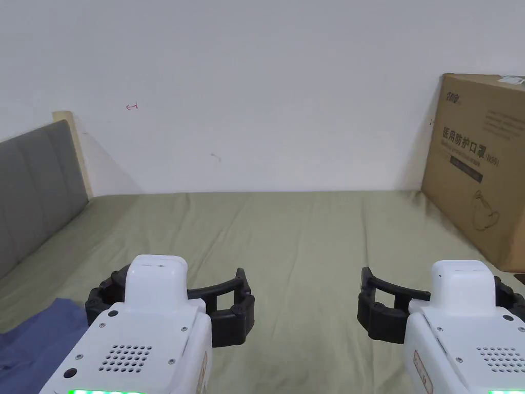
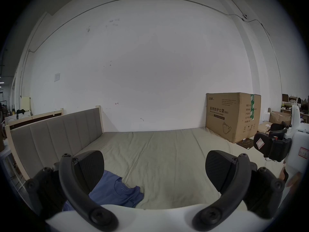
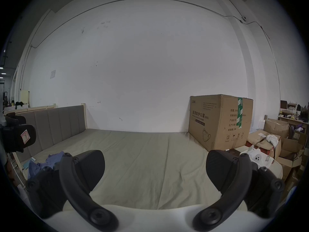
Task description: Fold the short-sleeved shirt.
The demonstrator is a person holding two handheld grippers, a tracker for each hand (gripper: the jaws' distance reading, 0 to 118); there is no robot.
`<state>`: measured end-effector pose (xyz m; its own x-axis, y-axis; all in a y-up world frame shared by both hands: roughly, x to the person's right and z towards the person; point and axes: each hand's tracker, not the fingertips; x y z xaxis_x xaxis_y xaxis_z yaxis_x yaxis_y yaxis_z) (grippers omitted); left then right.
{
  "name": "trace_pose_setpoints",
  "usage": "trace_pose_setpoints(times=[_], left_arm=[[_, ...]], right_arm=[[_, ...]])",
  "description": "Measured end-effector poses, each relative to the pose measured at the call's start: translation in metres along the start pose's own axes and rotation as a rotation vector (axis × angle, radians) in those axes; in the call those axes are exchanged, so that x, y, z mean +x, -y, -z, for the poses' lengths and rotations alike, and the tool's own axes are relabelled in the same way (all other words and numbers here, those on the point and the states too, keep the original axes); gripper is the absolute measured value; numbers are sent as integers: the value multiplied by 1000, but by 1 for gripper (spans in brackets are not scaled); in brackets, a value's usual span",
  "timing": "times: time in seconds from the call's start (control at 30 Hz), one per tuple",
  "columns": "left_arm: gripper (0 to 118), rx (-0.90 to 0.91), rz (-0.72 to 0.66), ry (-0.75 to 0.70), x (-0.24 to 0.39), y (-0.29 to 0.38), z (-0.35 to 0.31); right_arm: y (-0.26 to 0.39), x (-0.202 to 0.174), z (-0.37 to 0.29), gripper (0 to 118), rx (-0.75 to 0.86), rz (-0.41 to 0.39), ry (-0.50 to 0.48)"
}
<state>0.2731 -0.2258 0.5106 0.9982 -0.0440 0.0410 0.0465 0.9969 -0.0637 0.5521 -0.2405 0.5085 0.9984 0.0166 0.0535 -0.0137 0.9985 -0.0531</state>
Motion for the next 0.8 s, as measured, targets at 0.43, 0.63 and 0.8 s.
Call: trace_pose_setpoints(times=[0.43, 0.63, 0.8], left_arm=[[118, 0, -193, 32, -10, -5, -3], [118, -83, -894, 63, -63, 22, 13], [118, -168, -1132, -51, -84, 49, 19]], right_arm=[[-10, -20, -3, 118, 60, -221, 70], [12, -86, -2, 118, 128, -1029, 213], [48, -108, 1, 118, 84, -1328, 102]])
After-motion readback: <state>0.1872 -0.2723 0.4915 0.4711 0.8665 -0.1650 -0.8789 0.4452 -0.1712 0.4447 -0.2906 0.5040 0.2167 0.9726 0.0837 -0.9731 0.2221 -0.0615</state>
